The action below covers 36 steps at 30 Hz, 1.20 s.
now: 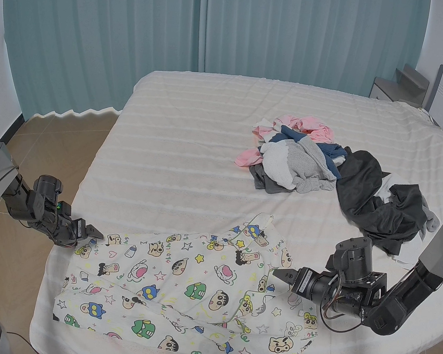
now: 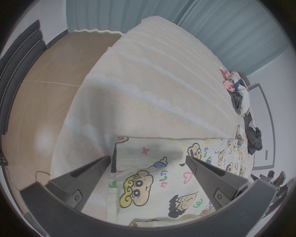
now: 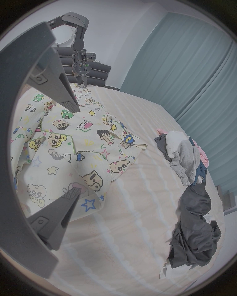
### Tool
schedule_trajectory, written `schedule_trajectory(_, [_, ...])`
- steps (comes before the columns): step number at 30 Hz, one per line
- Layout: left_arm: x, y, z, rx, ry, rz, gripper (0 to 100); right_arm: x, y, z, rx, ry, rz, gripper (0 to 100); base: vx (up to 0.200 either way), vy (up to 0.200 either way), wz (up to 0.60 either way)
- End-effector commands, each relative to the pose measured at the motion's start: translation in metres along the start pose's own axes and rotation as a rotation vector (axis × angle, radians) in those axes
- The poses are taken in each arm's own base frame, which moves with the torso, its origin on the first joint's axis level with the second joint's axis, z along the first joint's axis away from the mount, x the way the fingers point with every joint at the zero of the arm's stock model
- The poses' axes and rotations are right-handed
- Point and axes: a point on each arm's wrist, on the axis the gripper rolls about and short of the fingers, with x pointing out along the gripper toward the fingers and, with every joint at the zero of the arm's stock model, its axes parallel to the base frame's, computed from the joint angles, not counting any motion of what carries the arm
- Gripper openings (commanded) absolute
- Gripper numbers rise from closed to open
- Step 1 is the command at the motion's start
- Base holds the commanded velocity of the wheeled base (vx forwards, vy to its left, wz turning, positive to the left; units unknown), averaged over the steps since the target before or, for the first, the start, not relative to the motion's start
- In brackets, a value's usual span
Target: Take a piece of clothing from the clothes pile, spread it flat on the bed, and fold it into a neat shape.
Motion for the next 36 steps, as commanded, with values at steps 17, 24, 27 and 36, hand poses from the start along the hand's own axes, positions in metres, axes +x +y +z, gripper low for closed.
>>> schedule_trajectory(17, [-0.001, -0.006, 0.001, -0.006, -0.004, -0.008, 0, 0.044, -0.016, 0.029, 0.016, -0.086, -0.021, 100, 0.0, 0.0, 0.0])
schedule_trajectory(24, [-0.015, -0.014, 0.016, -0.035, -0.112, -0.012, 0, 0.094, -0.021, 0.053, -0.063, -0.091, -0.038, 100, 0.0, 0.0, 0.0])
schedule_trajectory(27, [-0.02, -0.016, 0.021, -0.032, -0.156, 0.003, 0, 0.114, -0.018, 0.058, -0.071, -0.074, -0.046, 100, 0.0, 0.0, 0.0])
schedule_trajectory(36, [-0.023, -0.027, 0.041, -0.085, -0.316, 0.024, 0, 0.158, -0.015, 0.05, -0.17, -0.05, -0.039, 100, 0.0, 0.0, 0.0])
